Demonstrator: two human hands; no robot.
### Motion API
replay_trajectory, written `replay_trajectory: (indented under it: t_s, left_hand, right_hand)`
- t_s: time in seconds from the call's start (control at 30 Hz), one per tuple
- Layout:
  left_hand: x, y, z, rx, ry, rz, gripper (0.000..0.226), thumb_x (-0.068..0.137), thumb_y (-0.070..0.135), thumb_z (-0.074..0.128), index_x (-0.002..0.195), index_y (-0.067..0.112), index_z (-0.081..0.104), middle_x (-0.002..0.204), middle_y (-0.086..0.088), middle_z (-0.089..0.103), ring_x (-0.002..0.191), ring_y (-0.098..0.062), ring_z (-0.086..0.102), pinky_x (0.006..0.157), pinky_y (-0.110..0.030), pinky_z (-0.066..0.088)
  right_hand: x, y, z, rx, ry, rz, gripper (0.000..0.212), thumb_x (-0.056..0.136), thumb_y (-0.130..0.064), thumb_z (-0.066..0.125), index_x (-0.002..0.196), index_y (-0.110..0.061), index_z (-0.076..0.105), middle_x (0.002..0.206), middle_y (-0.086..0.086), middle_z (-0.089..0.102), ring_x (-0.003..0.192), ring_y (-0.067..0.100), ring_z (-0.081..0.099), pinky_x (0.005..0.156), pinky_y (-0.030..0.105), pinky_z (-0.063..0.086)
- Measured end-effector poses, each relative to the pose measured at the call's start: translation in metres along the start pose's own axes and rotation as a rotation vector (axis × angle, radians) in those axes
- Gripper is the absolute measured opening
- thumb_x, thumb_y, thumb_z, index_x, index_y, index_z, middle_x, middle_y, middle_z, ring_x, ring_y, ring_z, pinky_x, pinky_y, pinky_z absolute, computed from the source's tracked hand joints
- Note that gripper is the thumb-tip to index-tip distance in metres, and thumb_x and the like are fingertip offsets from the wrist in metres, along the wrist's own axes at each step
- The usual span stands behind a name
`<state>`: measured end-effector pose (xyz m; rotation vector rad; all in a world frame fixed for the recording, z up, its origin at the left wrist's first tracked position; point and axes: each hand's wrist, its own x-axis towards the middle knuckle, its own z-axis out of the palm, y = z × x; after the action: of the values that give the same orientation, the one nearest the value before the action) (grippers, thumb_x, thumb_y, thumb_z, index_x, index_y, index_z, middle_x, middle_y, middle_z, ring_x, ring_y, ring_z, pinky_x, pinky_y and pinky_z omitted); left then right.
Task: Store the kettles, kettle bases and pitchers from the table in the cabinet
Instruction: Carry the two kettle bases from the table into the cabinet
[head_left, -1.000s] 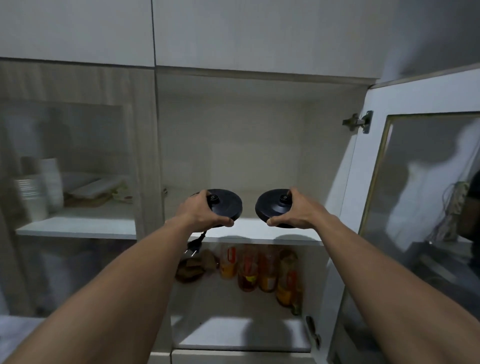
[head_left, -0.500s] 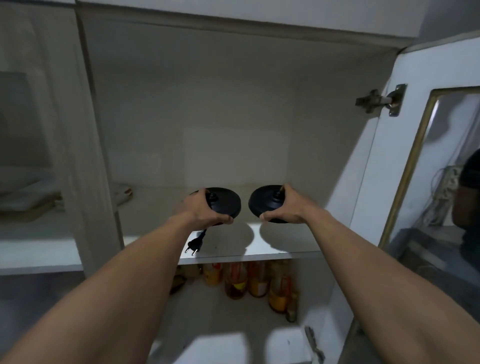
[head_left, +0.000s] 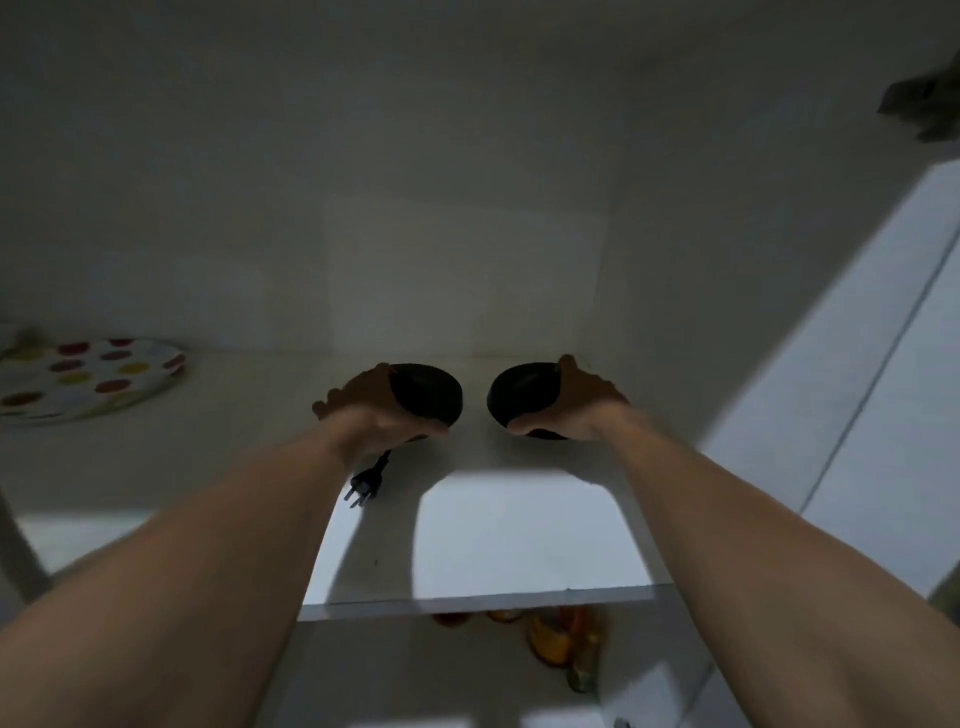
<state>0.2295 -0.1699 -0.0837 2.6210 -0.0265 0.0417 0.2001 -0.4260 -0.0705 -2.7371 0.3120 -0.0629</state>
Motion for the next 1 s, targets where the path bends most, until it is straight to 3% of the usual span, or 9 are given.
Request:
replay_trajectory:
  t_s: [0.27,0.47,0.57,0.67,0.77,1.0]
  left_hand:
    - [0.083,0.011,0.062,0.023,-0.057,-0.072,0.129,0.023,0.083,0.071,0.137,0.029,0.043,0.131,-0.002,0.057,0.117,-0.031,0.055,0.100,-0.048,0.044]
    - [0.137,0.026,0.070,-0.015,-0.123,-0.127,0.152,0.016,0.079,0.070,0.150,0.019,0.028,0.146,-0.010,0.045,0.134,-0.037,0.041,0.110,-0.052,0.035]
    - [0.157,0.030,0.076,-0.014,-0.135,-0.133,0.156,0.014,0.081,0.070,0.150,0.019,0.027,0.148,-0.010,0.043,0.138,-0.038,0.036,0.112,-0.051,0.033]
    - [0.169,0.031,0.080,0.008,-0.131,-0.111,0.155,0.013,0.084,0.070,0.147,0.020,0.029,0.148,-0.009,0.044,0.137,-0.037,0.038,0.110,-0.051,0.035]
    - [0.176,0.033,0.082,0.036,-0.112,-0.104,0.146,0.018,0.084,0.069,0.144,0.022,0.032,0.146,-0.009,0.046,0.135,-0.038,0.039,0.109,-0.052,0.036]
    - [0.186,0.037,0.084,0.091,-0.139,-0.111,0.155,0.014,0.088,0.064,0.148,0.019,0.027,0.151,-0.013,0.040,0.140,-0.040,0.031,0.114,-0.057,0.024]
  right_hand:
    - [0.096,0.027,0.038,0.039,-0.088,-0.021,0.136,0.046,-0.075,0.081,0.154,-0.020,0.018,0.155,0.007,0.038,0.143,0.040,0.031,0.112,0.047,0.036]
    - [0.143,0.040,0.049,0.124,-0.066,-0.059,0.137,0.047,-0.078,0.081,0.155,-0.015,0.025,0.156,0.005,0.039,0.142,0.028,0.038,0.115,0.045,0.037]
    - [0.161,0.043,0.054,0.152,-0.056,-0.092,0.122,0.051,-0.076,0.084,0.150,-0.020,0.038,0.151,0.000,0.046,0.138,0.024,0.045,0.115,0.045,0.037]
    - [0.202,0.059,0.072,0.170,-0.025,-0.103,0.130,0.031,-0.096,0.071,0.144,-0.036,0.048,0.142,-0.010,0.057,0.129,0.017,0.055,0.112,0.047,0.041]
    - [0.229,0.069,0.085,0.166,-0.012,-0.123,0.128,0.027,-0.100,0.066,0.139,-0.040,0.053,0.135,-0.014,0.062,0.123,0.015,0.059,0.111,0.048,0.042]
    - [0.271,0.085,0.108,0.121,-0.035,-0.084,0.137,0.025,-0.103,0.061,0.146,-0.043,0.043,0.147,-0.011,0.053,0.135,0.027,0.050,0.112,0.052,0.039]
